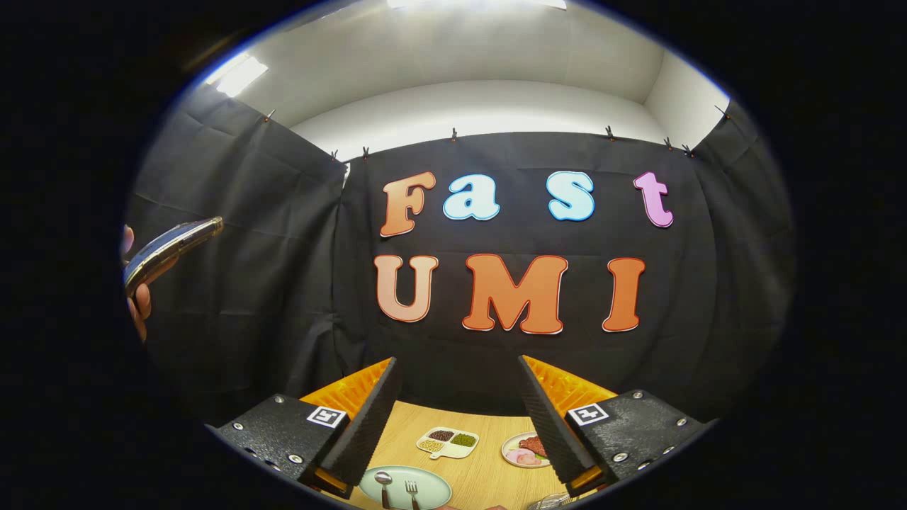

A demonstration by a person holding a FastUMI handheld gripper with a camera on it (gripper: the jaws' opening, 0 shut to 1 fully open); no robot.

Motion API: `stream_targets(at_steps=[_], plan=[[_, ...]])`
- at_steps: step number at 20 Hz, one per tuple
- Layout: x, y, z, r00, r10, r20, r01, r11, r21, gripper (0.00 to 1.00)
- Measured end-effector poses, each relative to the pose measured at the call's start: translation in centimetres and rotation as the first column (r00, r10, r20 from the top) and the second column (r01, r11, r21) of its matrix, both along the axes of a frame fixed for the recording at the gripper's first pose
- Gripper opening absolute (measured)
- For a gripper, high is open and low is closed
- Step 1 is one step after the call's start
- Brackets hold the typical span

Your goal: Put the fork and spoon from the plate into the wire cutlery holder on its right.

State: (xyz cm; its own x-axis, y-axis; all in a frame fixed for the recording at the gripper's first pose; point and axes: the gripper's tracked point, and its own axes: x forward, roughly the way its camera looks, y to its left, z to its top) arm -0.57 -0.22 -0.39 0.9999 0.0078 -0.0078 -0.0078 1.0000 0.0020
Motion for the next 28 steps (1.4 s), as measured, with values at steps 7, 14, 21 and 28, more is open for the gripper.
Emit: stream_targets(at_steps=[7, 14, 21, 28], plan=[[-0.1, -0.7, -0.7, 0.999, 0.036, -0.013, -0.035, 0.999, 0.009, 0.98], [-0.2, -0.6, -4.8, 0.983, 0.134, -0.129, -0.136, 0.991, -0.003, 0.98], [-0.5, 1.6, -10.3, 0.919, 0.274, -0.283, -0.275, 0.961, 0.035, 0.98], [-0.4, 5.8, -19.1, 0.768, 0.334, -0.546, -0.272, 0.942, 0.194, 0.98]])
